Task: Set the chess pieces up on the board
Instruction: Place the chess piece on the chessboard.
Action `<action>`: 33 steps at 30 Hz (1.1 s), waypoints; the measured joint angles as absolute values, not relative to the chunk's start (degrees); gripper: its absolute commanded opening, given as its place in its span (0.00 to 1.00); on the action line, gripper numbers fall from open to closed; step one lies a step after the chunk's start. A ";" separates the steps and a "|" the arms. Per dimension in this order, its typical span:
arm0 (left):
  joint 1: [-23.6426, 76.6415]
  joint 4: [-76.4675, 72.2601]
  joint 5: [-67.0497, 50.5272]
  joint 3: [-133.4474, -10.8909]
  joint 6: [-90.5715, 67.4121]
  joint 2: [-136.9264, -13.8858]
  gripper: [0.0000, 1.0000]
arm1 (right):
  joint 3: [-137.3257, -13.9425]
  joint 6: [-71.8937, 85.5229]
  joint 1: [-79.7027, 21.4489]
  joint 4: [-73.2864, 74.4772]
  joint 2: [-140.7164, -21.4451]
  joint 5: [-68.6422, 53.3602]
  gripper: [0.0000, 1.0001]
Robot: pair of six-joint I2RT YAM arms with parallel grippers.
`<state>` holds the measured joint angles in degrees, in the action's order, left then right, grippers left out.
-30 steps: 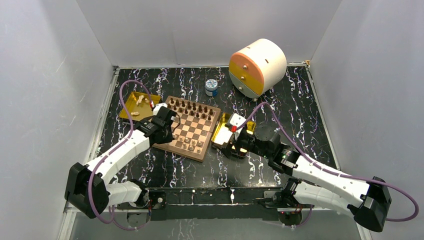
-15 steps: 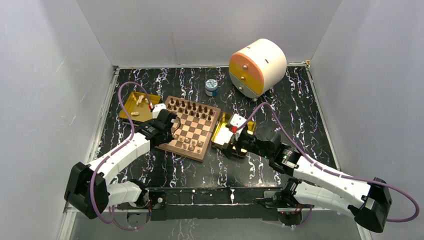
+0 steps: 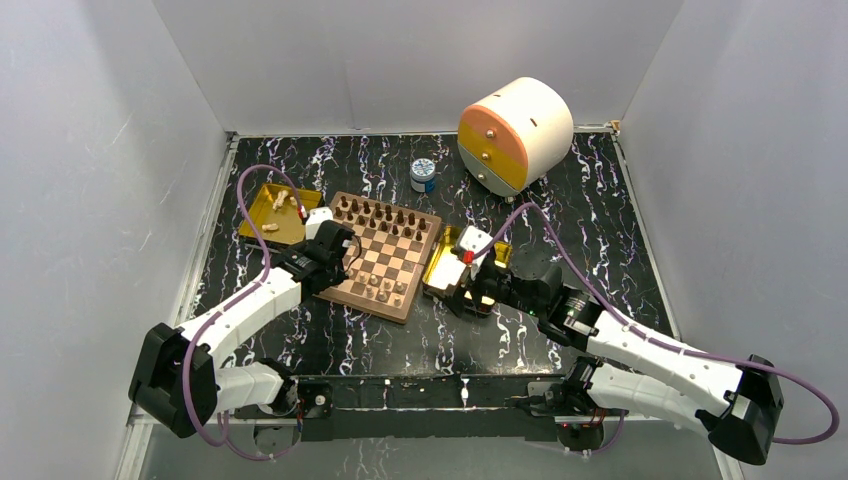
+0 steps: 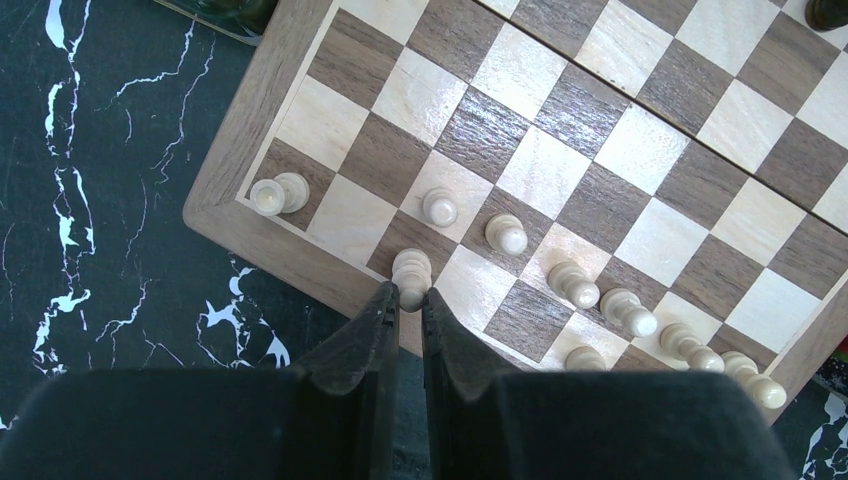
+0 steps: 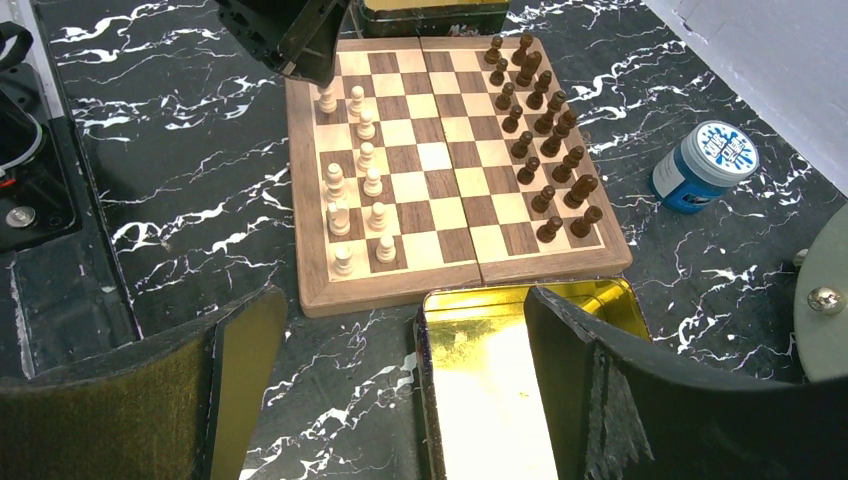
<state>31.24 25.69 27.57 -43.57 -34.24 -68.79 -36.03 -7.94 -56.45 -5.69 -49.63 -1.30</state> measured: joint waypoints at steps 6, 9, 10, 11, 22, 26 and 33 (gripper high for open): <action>31.24 25.23 27.75 -43.53 -33.69 -68.82 0.02 | -36.32 -7.97 -56.45 -5.61 -49.60 -1.45 0.99; 31.24 24.80 27.79 -43.33 -33.52 -68.82 0.02 | -36.32 -7.95 -56.45 -5.61 -49.65 -1.63 0.99; 31.24 24.47 27.79 -43.16 -33.45 -68.82 0.02 | -36.34 -7.95 -56.45 -5.63 -49.71 -1.67 0.99; 31.24 24.29 27.79 -42.98 -33.43 -68.84 0.02 | -36.34 -7.97 -56.45 -5.61 -49.78 -1.67 0.99; 31.24 23.22 28.25 -41.08 -33.30 -68.90 0.02 | -37.74 -8.36 -56.45 -4.58 -50.37 -2.13 0.99; 31.24 22.70 28.34 -40.99 -33.30 -68.90 0.02 | -37.74 -8.36 -56.45 -4.34 -50.35 -2.28 0.99; 31.24 22.65 28.38 -40.97 -33.47 -68.90 0.05 | -37.74 -8.36 -56.45 -4.32 -50.24 -2.31 0.99</action>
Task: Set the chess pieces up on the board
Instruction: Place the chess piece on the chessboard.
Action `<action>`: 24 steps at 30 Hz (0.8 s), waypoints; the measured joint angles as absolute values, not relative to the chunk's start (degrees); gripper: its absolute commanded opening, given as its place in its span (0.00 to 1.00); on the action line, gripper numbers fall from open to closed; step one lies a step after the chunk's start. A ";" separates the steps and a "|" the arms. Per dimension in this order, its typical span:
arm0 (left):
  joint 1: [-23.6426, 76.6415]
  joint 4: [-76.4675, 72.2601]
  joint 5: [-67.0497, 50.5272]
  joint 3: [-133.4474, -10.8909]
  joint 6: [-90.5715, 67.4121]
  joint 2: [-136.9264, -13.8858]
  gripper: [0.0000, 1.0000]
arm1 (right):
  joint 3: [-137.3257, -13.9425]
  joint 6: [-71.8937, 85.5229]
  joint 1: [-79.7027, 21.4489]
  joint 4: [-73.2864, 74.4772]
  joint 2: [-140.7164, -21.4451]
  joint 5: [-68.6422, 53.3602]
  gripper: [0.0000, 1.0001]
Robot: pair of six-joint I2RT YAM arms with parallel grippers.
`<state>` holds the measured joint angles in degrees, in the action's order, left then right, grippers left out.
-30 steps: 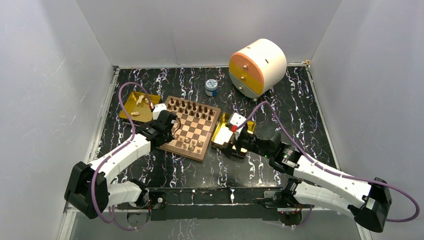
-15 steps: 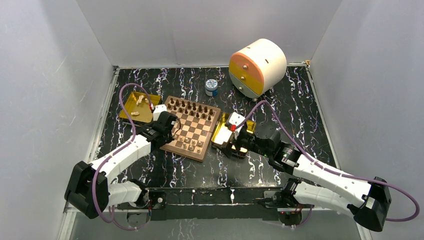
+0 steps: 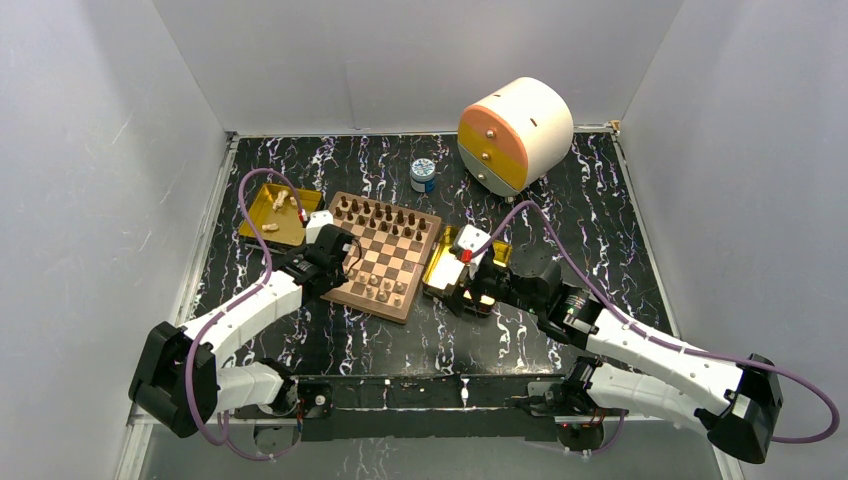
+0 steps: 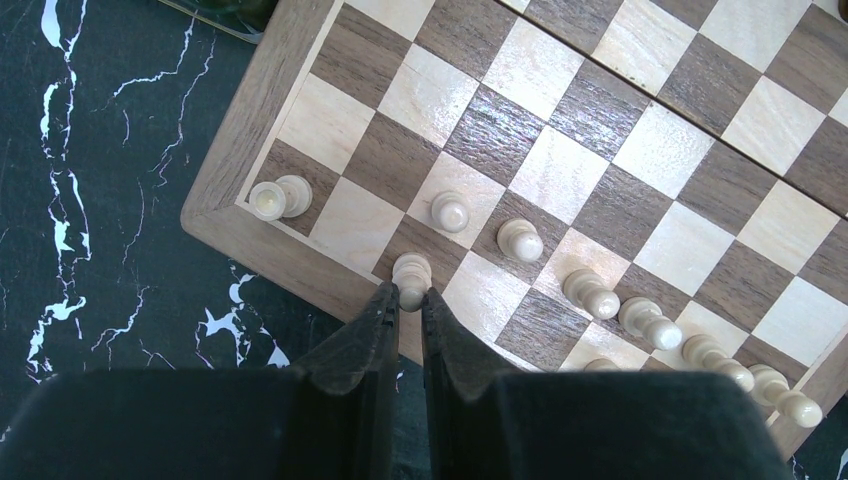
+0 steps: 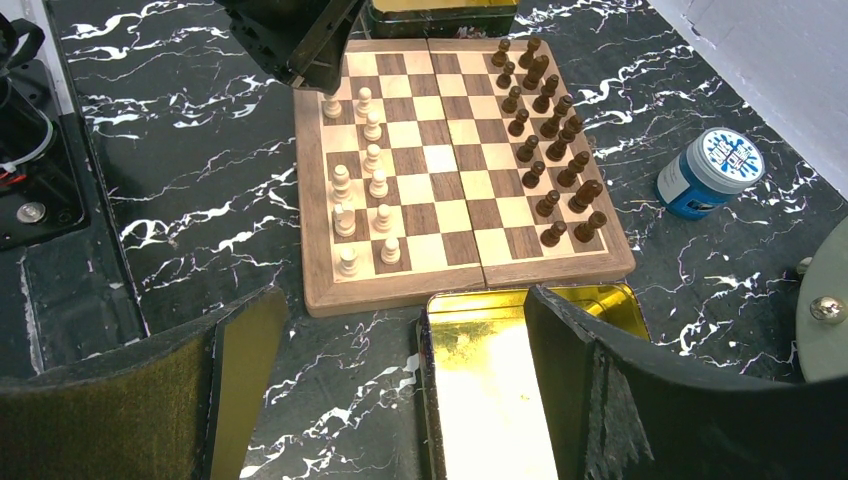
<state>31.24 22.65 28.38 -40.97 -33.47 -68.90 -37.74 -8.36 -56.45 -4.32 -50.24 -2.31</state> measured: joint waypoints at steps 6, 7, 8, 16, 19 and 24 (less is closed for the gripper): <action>31.24 22.28 28.51 -40.86 -33.52 -68.90 0.05 | -37.74 -8.36 -56.45 -4.14 -50.19 -2.33 0.99; 31.24 22.28 28.49 -40.86 -33.54 -68.90 0.05 | -37.74 -8.34 -56.45 -4.12 -50.17 -2.33 0.99; 31.24 22.26 28.51 -40.84 -33.56 -68.90 0.06 | -37.74 -8.34 -56.45 -4.10 -50.17 -2.33 0.99; 31.24 22.24 28.51 -40.82 -33.65 -68.90 0.14 | -37.74 -8.29 -56.45 -3.86 -49.63 -2.46 0.99; 31.24 22.26 28.49 -40.82 -33.65 -68.90 0.16 | -37.74 -8.21 -56.45 -3.86 -49.58 -2.66 0.99; 31.24 22.41 28.27 -40.84 -33.67 -68.90 0.22 | -37.74 -8.16 -56.45 -3.86 -49.58 -2.79 0.99</action>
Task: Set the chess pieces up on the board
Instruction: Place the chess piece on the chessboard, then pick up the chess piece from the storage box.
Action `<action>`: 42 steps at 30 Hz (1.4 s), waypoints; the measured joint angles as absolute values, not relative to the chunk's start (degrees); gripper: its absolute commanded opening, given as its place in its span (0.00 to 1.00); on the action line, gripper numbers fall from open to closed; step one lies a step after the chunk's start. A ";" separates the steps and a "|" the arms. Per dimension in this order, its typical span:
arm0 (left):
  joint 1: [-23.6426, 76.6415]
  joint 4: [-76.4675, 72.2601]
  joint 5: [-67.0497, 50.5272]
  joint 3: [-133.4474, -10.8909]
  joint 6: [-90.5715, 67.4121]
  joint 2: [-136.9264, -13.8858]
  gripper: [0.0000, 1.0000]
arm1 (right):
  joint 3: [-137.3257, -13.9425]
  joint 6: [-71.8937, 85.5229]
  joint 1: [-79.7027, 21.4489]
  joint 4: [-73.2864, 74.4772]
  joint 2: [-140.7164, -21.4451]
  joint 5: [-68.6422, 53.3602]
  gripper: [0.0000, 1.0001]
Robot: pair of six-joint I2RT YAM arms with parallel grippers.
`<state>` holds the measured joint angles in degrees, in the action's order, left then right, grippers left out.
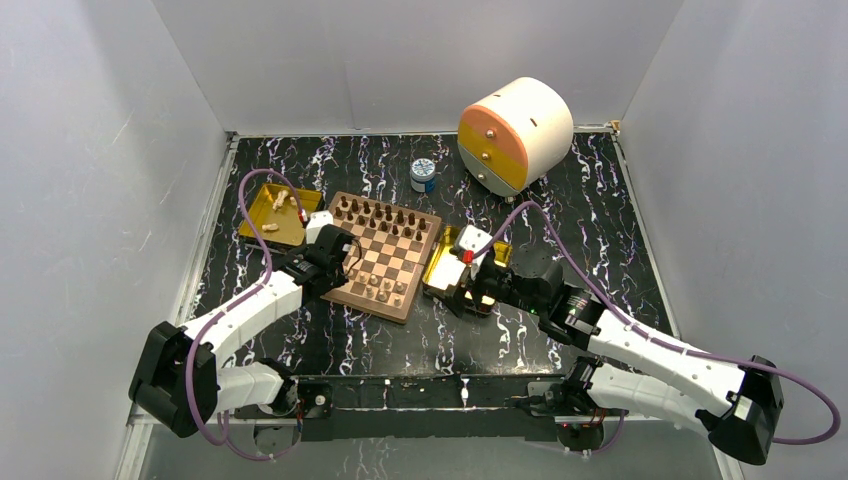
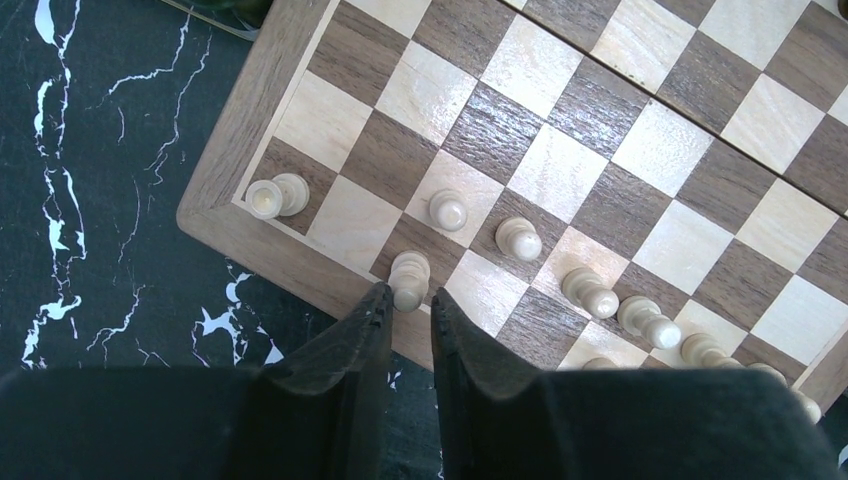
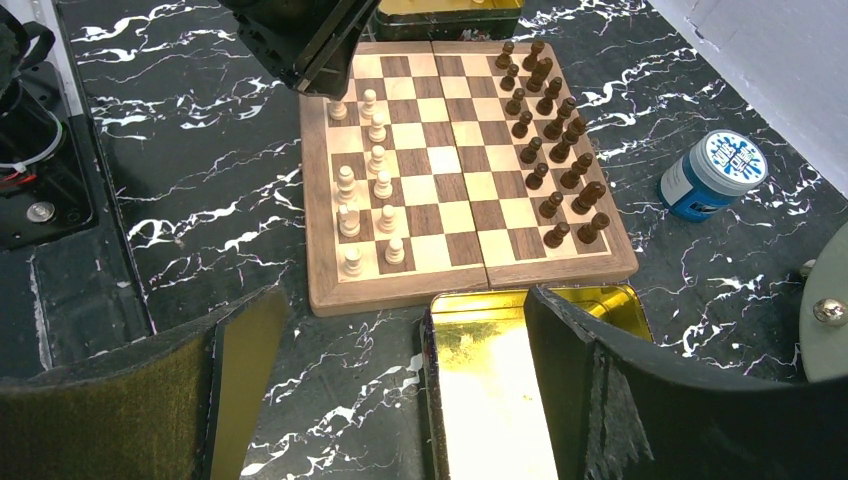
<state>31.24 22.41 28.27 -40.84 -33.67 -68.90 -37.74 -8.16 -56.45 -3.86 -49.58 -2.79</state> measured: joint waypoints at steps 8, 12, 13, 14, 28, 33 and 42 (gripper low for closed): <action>31.24 24.51 27.94 -42.39 -33.67 -68.75 0.31 | -37.74 -7.90 -56.45 -3.88 -49.63 -3.16 0.99; 31.24 25.96 27.62 -45.63 -33.65 -68.51 0.32 | -37.74 -7.03 -56.45 -3.97 -50.15 -3.14 0.99; 31.24 26.20 27.51 -46.57 -33.63 -68.45 0.32 | -37.74 -6.63 -56.45 -3.97 -50.37 -3.14 0.99; 31.24 26.37 27.38 -47.37 -33.58 -68.42 0.32 | -37.74 -6.15 -56.45 -3.97 -50.65 -3.07 0.99; 29.69 33.19 24.03 -62.74 -30.35 -77.08 0.39 | -39.11 4.99 -56.45 -1.43 -52.16 4.51 0.99; 20.84 34.30 21.56 -68.82 -26.41 -80.09 0.35 | -39.11 6.79 -56.45 -0.14 -51.24 4.38 0.99; 2.66 29.02 14.68 -72.14 -19.44 -89.38 0.31 | -39.11 5.78 -56.45 -0.38 -47.66 4.64 0.99</action>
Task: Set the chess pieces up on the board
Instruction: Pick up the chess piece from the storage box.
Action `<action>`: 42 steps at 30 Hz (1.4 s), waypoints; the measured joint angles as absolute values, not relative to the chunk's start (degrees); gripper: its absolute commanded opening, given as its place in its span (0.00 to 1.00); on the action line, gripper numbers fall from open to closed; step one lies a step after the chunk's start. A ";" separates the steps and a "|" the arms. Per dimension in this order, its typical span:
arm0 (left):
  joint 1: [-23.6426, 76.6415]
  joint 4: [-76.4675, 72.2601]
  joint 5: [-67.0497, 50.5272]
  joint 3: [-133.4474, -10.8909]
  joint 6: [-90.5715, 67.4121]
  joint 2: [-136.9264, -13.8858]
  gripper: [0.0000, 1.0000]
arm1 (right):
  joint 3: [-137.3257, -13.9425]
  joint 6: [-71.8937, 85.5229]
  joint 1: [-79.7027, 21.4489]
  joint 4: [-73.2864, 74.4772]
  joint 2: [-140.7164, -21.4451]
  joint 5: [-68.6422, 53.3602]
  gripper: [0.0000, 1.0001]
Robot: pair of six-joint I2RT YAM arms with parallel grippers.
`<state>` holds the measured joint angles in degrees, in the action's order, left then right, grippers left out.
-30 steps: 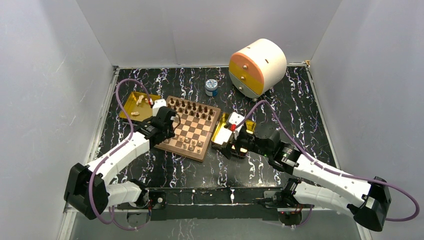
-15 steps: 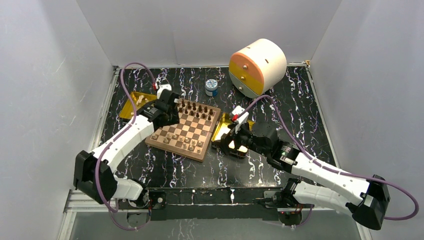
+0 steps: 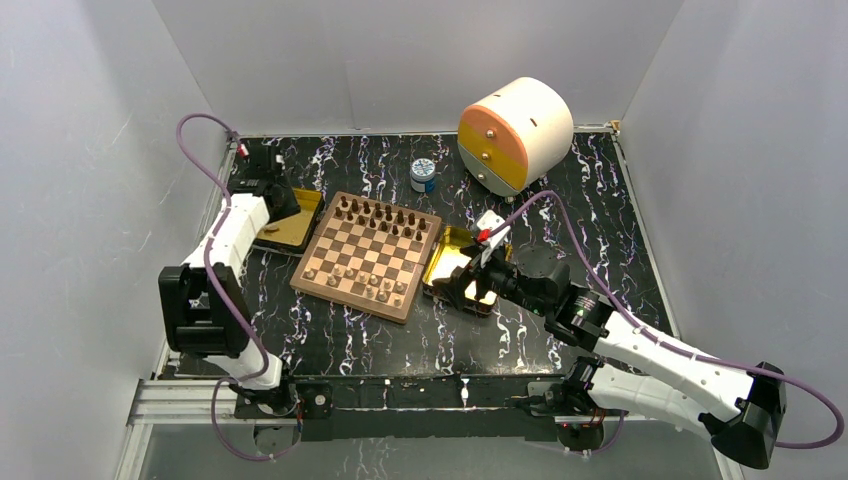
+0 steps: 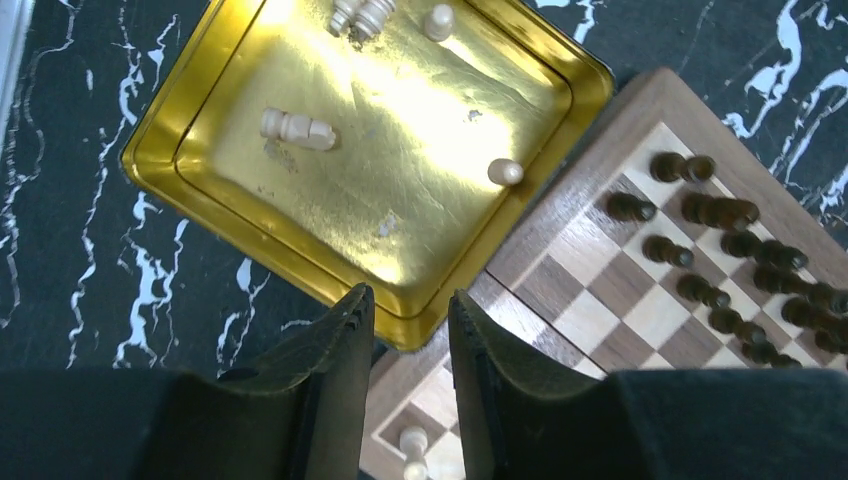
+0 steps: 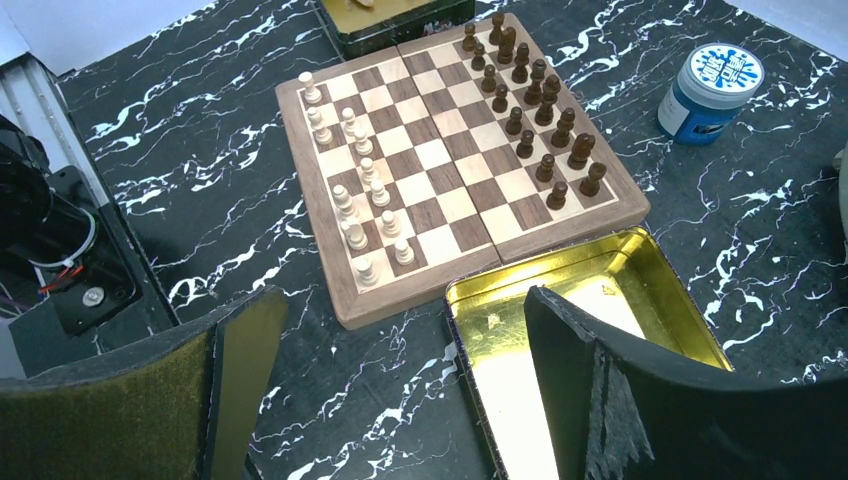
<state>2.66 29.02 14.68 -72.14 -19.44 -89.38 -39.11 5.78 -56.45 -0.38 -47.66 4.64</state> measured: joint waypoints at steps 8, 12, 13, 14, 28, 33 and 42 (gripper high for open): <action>-4.62 17.02 10.22 -69.36 -15.57 -94.89 0.36 | -39.11 4.38 -56.45 -0.38 -47.57 4.45 0.99; -4.60 11.16 10.79 -69.30 -8.88 -97.54 0.36 | -39.11 4.25 -56.45 -0.10 -47.57 4.47 0.99; -4.60 10.04 10.68 -69.32 -7.73 -98.15 0.36 | -39.11 4.25 -56.45 -0.08 -47.57 4.47 0.99; -4.56 8.71 10.46 -69.32 -6.37 -99.02 0.36 | -39.11 4.25 -56.45 -0.08 -47.57 4.47 0.99; -4.54 2.79 9.91 -70.39 1.54 -108.53 0.35 | -39.66 1.89 -56.45 -0.05 -48.99 3.95 0.99; -4.54 2.55 10.07 -71.99 3.05 -110.61 0.35 | -39.66 0.75 -56.45 -0.05 -50.06 3.95 0.99; -4.54 1.89 10.55 -74.13 4.23 -113.25 0.33 | -39.66 -2.59 -56.45 -0.54 -51.20 4.47 0.99</action>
<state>-4.54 1.89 10.55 -74.13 4.23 -113.25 -39.66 -2.59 -56.45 -0.54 -51.20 4.47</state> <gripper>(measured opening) 0.344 0.985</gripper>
